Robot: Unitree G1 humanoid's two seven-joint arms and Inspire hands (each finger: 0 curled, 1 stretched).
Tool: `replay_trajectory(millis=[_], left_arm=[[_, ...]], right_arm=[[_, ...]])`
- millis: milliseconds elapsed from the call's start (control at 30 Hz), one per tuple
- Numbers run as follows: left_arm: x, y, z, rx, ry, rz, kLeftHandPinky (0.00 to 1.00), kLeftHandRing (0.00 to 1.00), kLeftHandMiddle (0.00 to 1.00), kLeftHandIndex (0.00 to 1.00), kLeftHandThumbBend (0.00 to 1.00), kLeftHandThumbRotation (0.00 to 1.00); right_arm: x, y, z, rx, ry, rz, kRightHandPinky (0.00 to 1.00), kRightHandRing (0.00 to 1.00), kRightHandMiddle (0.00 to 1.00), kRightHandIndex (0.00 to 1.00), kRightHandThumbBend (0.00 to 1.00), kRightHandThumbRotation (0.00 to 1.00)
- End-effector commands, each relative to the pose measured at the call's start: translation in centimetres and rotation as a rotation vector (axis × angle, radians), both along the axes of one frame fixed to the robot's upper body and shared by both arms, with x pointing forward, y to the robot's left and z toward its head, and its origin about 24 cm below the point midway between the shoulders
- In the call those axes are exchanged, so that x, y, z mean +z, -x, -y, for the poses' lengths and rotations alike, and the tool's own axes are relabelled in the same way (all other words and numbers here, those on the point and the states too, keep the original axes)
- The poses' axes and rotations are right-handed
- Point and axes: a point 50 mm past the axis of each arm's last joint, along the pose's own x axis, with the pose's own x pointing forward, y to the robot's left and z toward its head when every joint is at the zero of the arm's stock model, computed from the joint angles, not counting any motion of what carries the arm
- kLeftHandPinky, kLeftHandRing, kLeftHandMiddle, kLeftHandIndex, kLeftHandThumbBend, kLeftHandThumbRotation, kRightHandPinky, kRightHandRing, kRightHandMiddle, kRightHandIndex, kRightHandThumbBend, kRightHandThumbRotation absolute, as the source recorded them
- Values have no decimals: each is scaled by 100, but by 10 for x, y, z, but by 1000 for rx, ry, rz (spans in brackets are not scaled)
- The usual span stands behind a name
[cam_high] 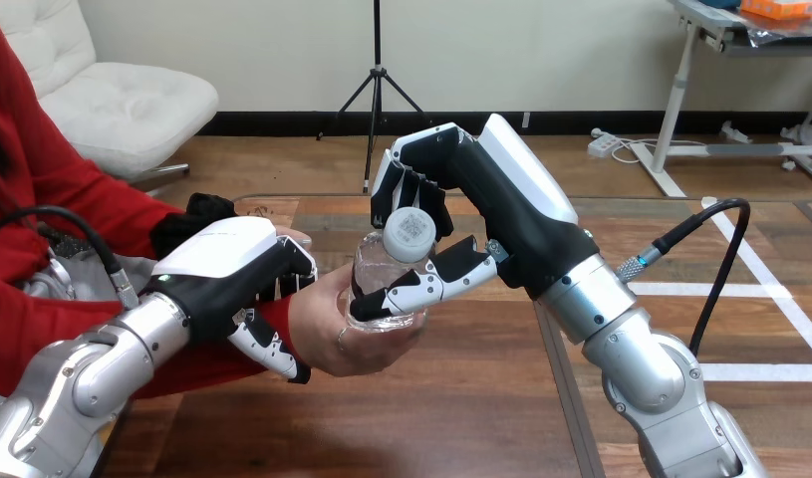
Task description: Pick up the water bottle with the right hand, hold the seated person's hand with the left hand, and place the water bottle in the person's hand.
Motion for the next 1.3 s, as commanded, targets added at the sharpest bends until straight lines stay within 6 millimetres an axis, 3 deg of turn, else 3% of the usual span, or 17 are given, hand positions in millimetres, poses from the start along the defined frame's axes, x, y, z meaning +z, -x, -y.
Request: replay_trajectory(millis=[0,433,633,700,767,800,1000,1267], left_arm=[[52,-19,23,-69,98,207,23,29,36,36,86,0],[49,-19,20,-64,78,196,29,35,42,42,88,0],[48,-19,18,-65,61,204,37,42,47,46,89,0],[47,-19,18,-58,53,196,41,46,51,51,89,3],[47,-19,17,-61,47,205,42,47,52,52,89,3],[47,-19,17,-62,46,208,44,50,55,55,90,6],[47,-17,15,-60,43,214,52,60,65,67,95,14],[49,-11,14,-63,28,220,62,70,76,79,99,24]], right_arm=[[3,1,-9,37,-33,13,12,16,22,28,97,11],[2,0,-5,19,-28,-1,16,21,28,33,100,14],[2,0,-2,13,-18,-8,32,39,45,47,100,22],[2,1,-1,4,0,-7,42,51,55,56,100,26],[2,1,1,-4,3,-7,43,53,57,58,100,27],[2,2,1,-6,3,-7,49,60,64,64,100,30],[3,3,7,-7,1,-8,65,74,78,79,100,38],[2,4,16,-40,9,-19,77,87,89,90,100,50]])
